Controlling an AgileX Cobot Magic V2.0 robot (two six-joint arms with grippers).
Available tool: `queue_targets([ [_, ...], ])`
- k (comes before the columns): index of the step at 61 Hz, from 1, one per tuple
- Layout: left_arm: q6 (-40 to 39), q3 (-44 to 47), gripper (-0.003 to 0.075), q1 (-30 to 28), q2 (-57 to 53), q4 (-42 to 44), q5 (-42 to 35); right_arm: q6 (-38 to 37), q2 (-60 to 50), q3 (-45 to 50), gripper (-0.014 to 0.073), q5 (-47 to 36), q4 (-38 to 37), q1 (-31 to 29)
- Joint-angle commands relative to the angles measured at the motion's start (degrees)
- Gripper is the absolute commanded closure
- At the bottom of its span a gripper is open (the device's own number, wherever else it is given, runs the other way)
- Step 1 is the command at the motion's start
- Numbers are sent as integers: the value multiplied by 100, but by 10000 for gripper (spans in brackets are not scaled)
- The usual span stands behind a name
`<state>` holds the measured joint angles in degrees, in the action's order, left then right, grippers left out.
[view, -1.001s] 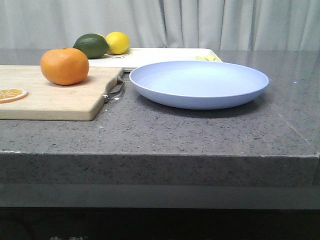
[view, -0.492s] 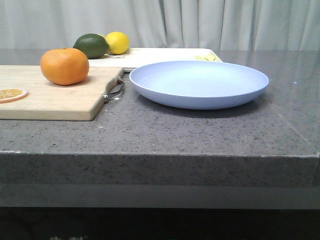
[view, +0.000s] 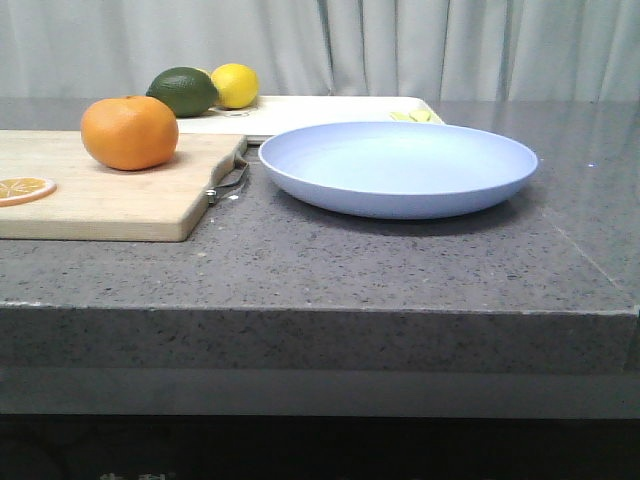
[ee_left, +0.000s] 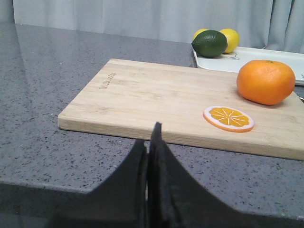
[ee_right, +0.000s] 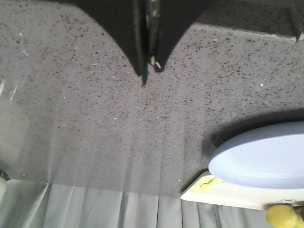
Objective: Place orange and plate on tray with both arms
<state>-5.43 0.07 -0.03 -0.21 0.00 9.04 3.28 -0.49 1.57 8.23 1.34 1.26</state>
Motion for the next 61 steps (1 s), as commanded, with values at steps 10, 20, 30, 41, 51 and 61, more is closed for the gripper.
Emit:
queue_targets([
  [10,-48,21,738,-2,-121,-46,-544,33,-138,-20,664,-457,-50,-27],
  [20,-48,21,738,-2,-121,-46,-579,33,-137,-20,664,-508,-50,-27],
  [30,-48,21,738,-2,-121,-46,-652,33,-137,-20,664,-637,-50,-27],
  [41,-48,21,738,-2,-121,-46,-1280,28,-137,-64,664,-977,-45,-27],
  [51,-48,-92,738,-2,-121,-46,-1806,28,-137,-480,664,-877,-45,-27],
  [61,-48,-669,738,-2,53,0,-1687,28,79,-1273,664,-317,-45,-27],
])
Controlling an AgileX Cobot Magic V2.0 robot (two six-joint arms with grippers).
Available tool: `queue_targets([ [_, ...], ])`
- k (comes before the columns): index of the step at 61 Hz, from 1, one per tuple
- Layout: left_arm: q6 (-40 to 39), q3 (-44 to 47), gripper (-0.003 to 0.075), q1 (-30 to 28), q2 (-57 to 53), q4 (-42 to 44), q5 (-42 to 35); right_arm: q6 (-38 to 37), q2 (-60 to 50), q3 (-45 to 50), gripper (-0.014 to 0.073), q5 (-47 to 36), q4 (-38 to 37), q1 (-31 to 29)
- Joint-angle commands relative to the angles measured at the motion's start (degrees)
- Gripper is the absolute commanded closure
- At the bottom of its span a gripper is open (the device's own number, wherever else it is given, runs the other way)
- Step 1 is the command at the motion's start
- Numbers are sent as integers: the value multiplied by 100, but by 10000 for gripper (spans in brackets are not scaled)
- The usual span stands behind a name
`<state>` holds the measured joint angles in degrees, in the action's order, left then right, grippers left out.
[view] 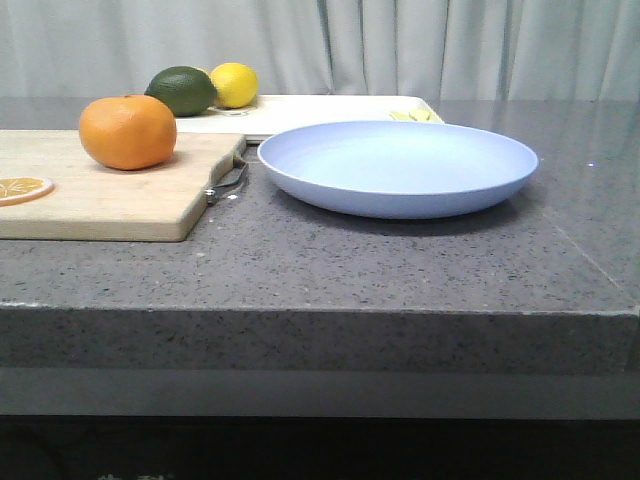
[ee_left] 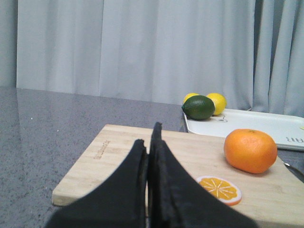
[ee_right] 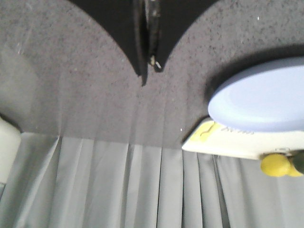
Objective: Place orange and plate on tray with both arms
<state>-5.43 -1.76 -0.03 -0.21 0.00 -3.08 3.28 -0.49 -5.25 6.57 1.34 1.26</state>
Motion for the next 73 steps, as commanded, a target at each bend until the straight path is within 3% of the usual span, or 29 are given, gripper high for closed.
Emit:
queue_targets([
  [1,-48,-550,738,-2,97,0,-465,28,129,-673,664,-45,-51,-27],
  [16,-38,-1901,738,-2,1818,0,39,28,1891,-2135,664,498,25,-27],
  [31,-38,-2733,738,-2,3500,93,142,28,3202,-2782,664,469,27,-27],
  [46,-38,-2819,738,-2,3791,93,-195,23,3328,-2782,657,390,27,-27],
  [56,-38,-2819,732,-2,3791,93,-203,23,3328,-2782,526,339,27,-27],
  [63,-38,-2819,629,-2,3791,93,-203,23,3328,-2782,330,317,27,-27],
  [67,-38,-2819,499,-2,3791,93,-203,23,3328,-2782,211,317,27,-27],
  [73,-38,-2819,238,-2,3791,93,-203,23,3328,-2782,29,317,27,-27],
])
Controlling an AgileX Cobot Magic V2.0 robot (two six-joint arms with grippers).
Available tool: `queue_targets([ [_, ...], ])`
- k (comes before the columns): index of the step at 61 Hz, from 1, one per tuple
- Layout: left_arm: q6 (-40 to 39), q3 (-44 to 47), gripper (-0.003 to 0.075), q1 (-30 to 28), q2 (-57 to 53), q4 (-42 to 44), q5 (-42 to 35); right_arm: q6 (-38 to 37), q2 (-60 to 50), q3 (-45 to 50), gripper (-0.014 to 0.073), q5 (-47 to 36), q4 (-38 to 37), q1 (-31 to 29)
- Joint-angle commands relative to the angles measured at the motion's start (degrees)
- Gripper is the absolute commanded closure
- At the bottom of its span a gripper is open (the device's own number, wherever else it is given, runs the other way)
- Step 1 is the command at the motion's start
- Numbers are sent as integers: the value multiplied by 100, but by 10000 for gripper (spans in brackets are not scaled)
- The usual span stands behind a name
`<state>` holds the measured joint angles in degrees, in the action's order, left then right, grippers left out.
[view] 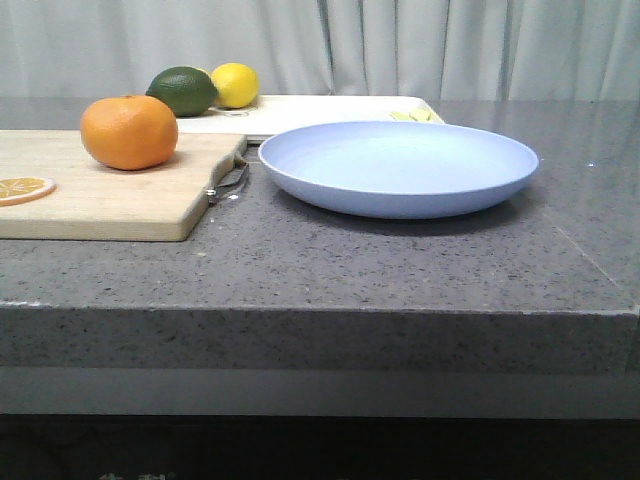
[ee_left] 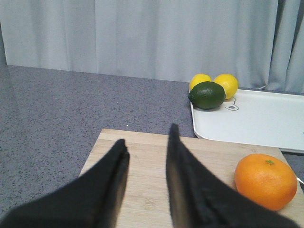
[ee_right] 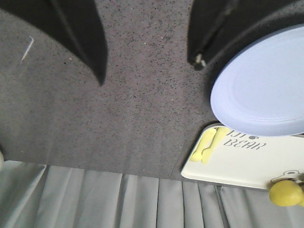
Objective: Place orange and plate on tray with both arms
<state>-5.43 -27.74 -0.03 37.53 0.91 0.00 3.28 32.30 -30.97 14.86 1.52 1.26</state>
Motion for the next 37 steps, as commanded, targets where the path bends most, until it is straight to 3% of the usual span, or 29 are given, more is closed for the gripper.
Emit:
queue_targets([
  [1,-38,-221,188,-2,17,2,-511,23,49,-210,13,-512,9,-27],
  [5,-38,-221,64,-2,17,2,-511,23,49,-210,-41,-512,9,-27],
  [8,-38,-221,15,-2,17,2,-511,23,49,-210,-49,-515,9,-27],
  [37,-38,-550,99,272,422,-91,-215,23,49,-210,-49,-520,9,-27],
])
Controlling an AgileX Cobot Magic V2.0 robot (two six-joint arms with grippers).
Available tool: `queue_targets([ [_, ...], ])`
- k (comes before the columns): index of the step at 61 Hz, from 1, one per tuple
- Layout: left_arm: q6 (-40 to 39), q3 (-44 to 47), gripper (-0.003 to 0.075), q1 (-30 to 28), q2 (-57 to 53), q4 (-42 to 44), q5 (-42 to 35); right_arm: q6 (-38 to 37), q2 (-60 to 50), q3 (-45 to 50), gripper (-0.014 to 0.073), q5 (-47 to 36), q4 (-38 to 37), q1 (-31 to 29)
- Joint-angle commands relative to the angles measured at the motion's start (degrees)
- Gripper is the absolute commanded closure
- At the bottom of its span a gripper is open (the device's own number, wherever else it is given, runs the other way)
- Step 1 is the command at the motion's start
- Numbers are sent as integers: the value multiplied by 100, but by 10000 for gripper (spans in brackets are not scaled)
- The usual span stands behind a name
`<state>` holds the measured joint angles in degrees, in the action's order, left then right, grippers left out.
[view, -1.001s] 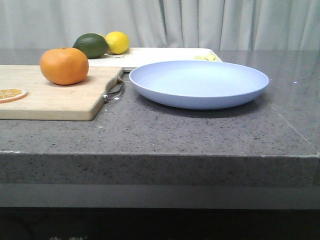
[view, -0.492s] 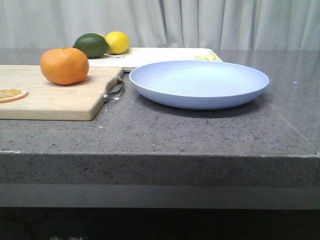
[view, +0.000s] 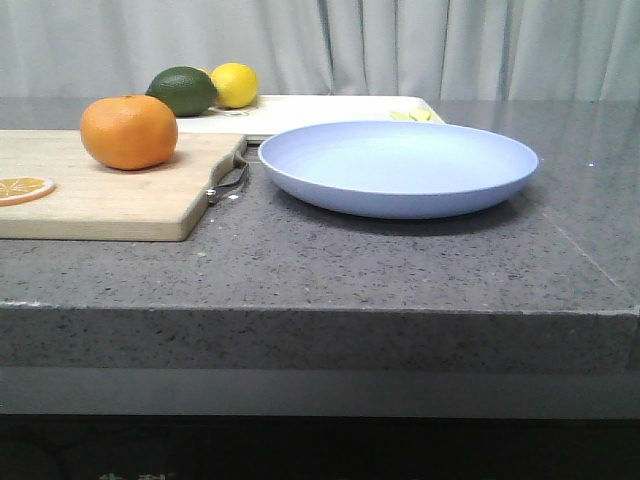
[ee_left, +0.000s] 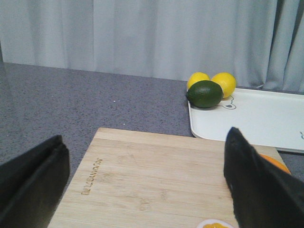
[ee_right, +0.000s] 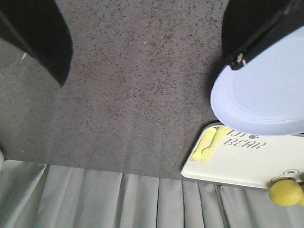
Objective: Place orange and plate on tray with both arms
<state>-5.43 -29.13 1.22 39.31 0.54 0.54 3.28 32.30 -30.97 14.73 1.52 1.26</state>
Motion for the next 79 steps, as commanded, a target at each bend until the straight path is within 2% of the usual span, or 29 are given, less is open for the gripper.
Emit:
queue_targets([
  [1,-38,-469,99,203,341,-54,-180,23,49,-210,-49,-507,9,-27],
  [11,-38,-1397,99,832,1333,-54,463,23,49,-210,-49,-507,9,-27],
  [19,-38,-2421,99,1328,2259,-54,1369,23,49,-210,-49,-507,9,-27],
  [30,-38,-3709,99,1684,3411,-54,2706,23,49,-210,-49,-507,9,-27],
  [39,-38,-4512,99,1860,4200,-98,3287,23,49,-210,-49,-507,9,-27],
  [52,-38,-5041,99,2051,4960,-113,3524,23,49,-210,-49,-507,9,-27],
  [79,-38,-5098,99,2037,5589,-113,3442,23,49,-210,-48,-506,9,-27],
])
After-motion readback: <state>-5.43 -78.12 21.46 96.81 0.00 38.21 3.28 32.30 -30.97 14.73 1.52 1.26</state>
